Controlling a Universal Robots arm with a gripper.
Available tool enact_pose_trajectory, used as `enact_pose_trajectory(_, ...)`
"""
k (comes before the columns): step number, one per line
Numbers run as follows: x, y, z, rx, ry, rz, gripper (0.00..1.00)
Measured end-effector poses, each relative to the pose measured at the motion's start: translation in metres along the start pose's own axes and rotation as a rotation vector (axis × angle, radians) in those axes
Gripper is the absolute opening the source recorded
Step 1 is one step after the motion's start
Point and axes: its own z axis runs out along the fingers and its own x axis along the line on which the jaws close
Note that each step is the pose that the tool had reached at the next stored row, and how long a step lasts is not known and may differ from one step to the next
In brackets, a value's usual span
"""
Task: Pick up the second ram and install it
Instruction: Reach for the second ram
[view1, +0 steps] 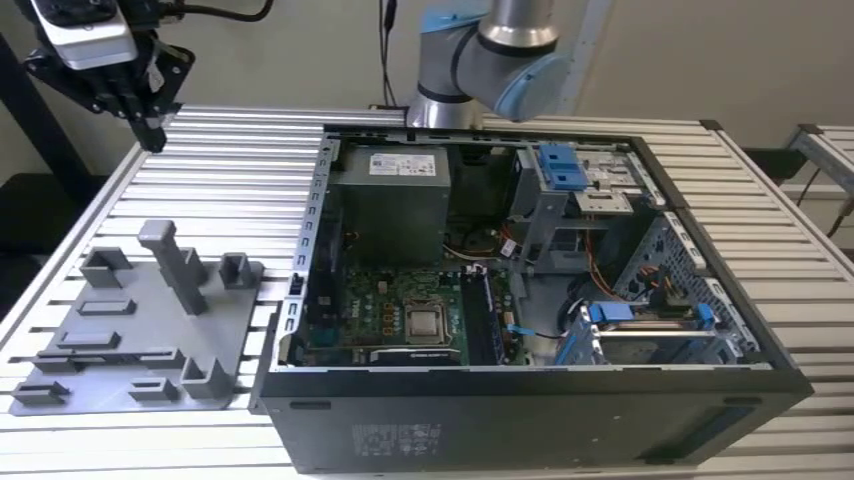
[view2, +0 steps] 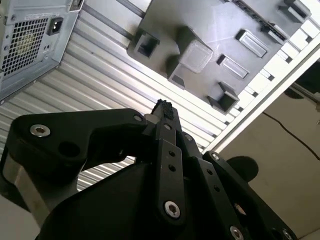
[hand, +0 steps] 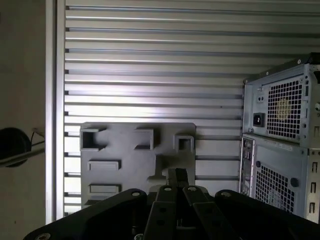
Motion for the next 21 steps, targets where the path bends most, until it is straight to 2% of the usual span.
enact_pose_trajectory(12, 0.0309, 0.0002, -0.0002, -0.0001, 0.0000, -0.001, 0.11)
enact_pose_trajectory(21, 0.0508, 0.0003, 0.0008, -0.0005, 0.0011, -0.028, 0.11)
